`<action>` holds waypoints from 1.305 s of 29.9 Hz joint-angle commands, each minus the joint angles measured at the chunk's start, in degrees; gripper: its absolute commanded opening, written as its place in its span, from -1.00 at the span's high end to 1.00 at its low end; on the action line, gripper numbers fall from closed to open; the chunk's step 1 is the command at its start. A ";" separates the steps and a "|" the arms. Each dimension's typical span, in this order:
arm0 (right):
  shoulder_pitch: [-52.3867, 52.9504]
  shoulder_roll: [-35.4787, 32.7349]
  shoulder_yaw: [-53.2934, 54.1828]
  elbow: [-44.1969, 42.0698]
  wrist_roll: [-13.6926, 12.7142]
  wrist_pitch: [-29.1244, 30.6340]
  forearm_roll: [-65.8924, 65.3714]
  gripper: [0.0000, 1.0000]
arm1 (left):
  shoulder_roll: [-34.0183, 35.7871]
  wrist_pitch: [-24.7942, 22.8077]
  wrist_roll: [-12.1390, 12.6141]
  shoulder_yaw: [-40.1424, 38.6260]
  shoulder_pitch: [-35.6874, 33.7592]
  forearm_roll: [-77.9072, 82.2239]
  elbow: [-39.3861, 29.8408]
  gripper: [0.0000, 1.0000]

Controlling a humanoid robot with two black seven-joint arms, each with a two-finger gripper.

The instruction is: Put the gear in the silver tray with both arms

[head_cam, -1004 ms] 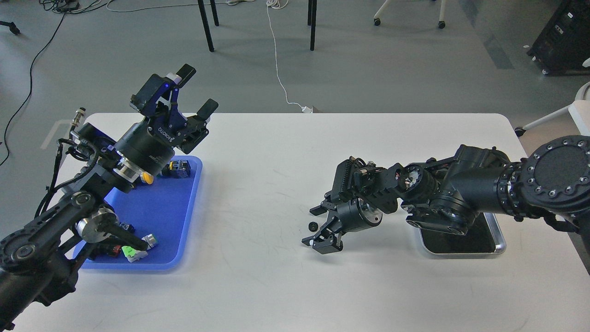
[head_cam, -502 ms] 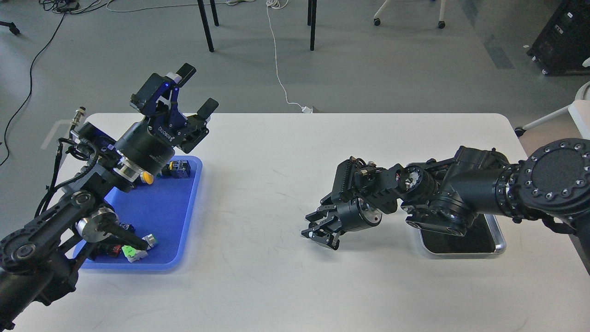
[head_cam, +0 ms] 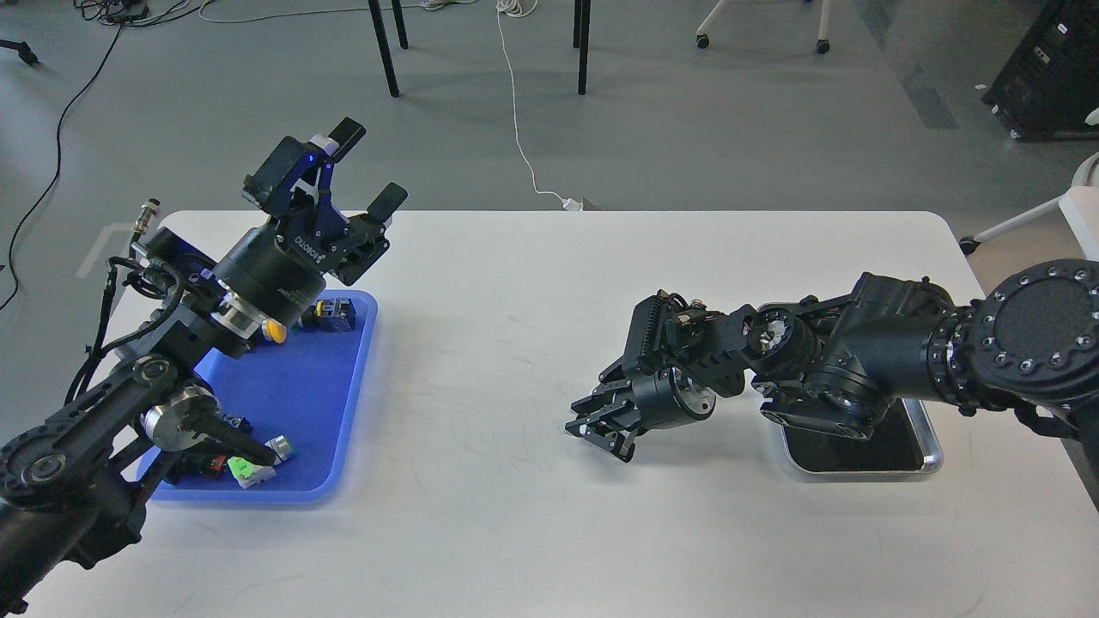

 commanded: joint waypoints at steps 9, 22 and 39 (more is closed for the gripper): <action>5.29 -9.50 2.73 2.85 -0.01 -0.87 0.27 0.63 | 0.09 -0.09 0.00 0.17 -0.43 -0.25 0.00 -0.96; 7.68 -41.50 2.55 16.22 -0.01 -1.14 -9.04 0.61 | -0.79 -0.09 0.00 0.79 -0.52 -0.25 0.00 -0.96; -4.99 -44.24 7.82 15.43 -0.01 -1.22 -9.05 0.51 | -1.93 0.00 0.00 0.79 -0.78 -0.25 0.00 -0.96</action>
